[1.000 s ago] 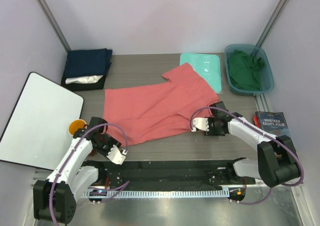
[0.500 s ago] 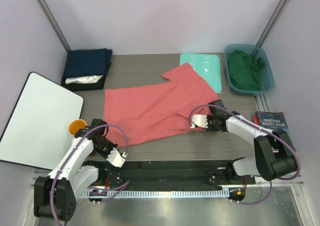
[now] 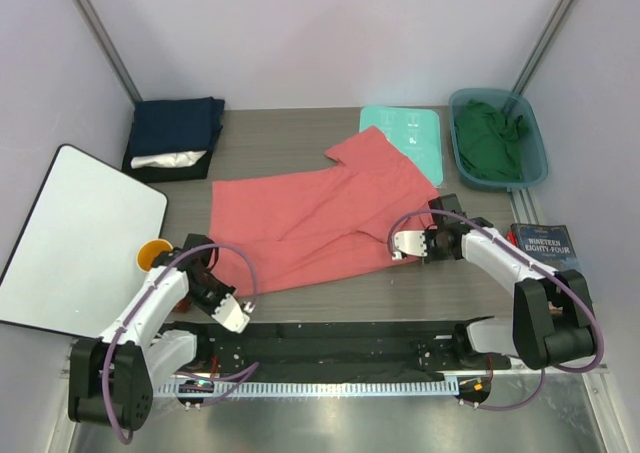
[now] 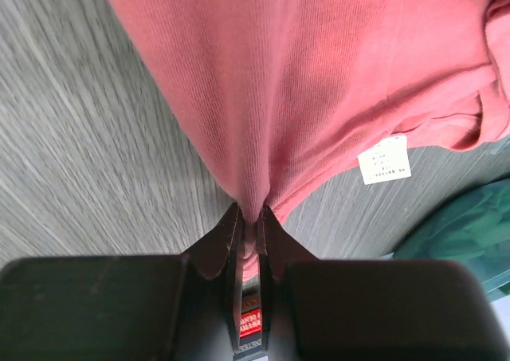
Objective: Fold and stack the t-shirts
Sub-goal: Fold the tshirt
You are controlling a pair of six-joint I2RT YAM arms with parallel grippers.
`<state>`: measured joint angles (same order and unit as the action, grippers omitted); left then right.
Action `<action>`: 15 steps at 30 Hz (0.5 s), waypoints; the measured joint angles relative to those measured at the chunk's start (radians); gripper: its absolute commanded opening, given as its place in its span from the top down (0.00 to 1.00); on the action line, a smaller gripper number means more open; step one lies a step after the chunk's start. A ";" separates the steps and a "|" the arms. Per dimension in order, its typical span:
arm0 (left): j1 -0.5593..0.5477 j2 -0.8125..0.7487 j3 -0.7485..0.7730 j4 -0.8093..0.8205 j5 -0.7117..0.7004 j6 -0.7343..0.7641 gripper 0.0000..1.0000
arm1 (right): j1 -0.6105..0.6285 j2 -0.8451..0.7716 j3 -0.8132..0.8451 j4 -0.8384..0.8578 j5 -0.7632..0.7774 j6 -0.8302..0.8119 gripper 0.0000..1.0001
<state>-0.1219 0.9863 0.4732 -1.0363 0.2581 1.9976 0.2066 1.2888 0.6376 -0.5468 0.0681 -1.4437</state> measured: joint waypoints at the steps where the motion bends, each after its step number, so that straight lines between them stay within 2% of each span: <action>1: 0.000 0.006 0.003 -0.002 -0.002 0.000 1.00 | -0.003 0.003 0.010 -0.012 -0.003 -0.008 0.85; 3: 0.000 0.018 0.011 -0.010 -0.005 0.000 1.00 | -0.005 0.010 0.022 -0.026 -0.006 -0.022 0.81; 5: 0.000 0.027 0.018 -0.019 -0.008 0.000 1.00 | -0.006 0.016 0.030 -0.040 -0.010 -0.030 0.71; 6: 0.000 0.030 0.021 -0.024 -0.008 0.000 0.88 | -0.006 0.018 0.031 -0.047 -0.010 -0.033 0.68; 8: 0.000 0.029 0.026 -0.042 -0.014 -0.001 0.59 | -0.008 0.019 0.032 -0.067 -0.008 -0.046 0.61; 12: 0.000 0.000 0.059 -0.095 -0.014 -0.021 0.55 | -0.012 0.019 0.059 -0.139 -0.011 -0.055 0.57; 15: 0.000 -0.043 0.142 -0.117 0.015 -0.053 0.51 | -0.013 0.019 0.125 -0.185 -0.034 -0.038 0.55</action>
<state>-0.1219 0.9436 0.6155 -1.1538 0.2733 1.9450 0.1940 1.3079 0.7624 -0.7319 0.0338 -1.4818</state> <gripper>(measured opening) 0.457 0.425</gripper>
